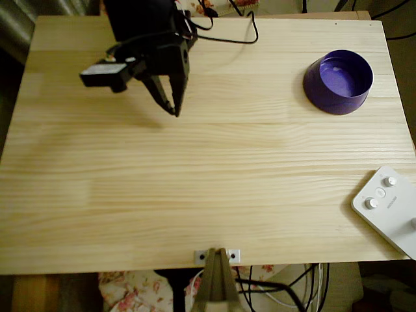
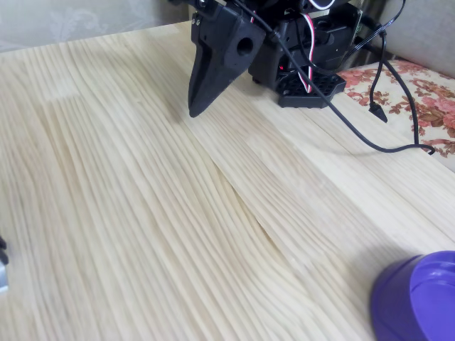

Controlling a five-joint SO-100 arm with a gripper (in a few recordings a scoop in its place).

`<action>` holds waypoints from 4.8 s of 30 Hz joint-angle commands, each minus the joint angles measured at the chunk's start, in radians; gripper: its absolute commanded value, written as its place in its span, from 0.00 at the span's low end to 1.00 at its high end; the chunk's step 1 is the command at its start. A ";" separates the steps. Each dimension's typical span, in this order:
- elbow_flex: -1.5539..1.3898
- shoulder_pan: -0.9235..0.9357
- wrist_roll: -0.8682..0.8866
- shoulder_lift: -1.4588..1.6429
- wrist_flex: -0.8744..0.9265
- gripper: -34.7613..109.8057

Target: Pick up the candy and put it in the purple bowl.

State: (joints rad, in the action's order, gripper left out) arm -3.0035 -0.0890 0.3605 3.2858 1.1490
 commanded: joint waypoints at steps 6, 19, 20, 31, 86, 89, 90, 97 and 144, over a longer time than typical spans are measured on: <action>-0.034 0.156 -0.290 0.014 -0.187 0.24; -0.034 0.156 -0.290 0.014 -0.187 0.24; -0.034 0.156 -0.290 0.014 -0.187 0.24; -0.034 0.156 -0.290 0.014 -0.187 0.24; -0.034 0.156 -0.290 0.014 -0.187 0.24; -0.034 0.156 -0.290 0.014 -0.187 0.24; -0.034 0.156 -0.290 0.014 -0.187 0.24; -0.034 0.156 -0.290 0.014 -0.187 0.24; 0.704 -0.259 -0.810 -0.792 -0.069 0.23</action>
State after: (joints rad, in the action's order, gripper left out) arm -2.3899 -0.2884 -0.3896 2.5295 1.1167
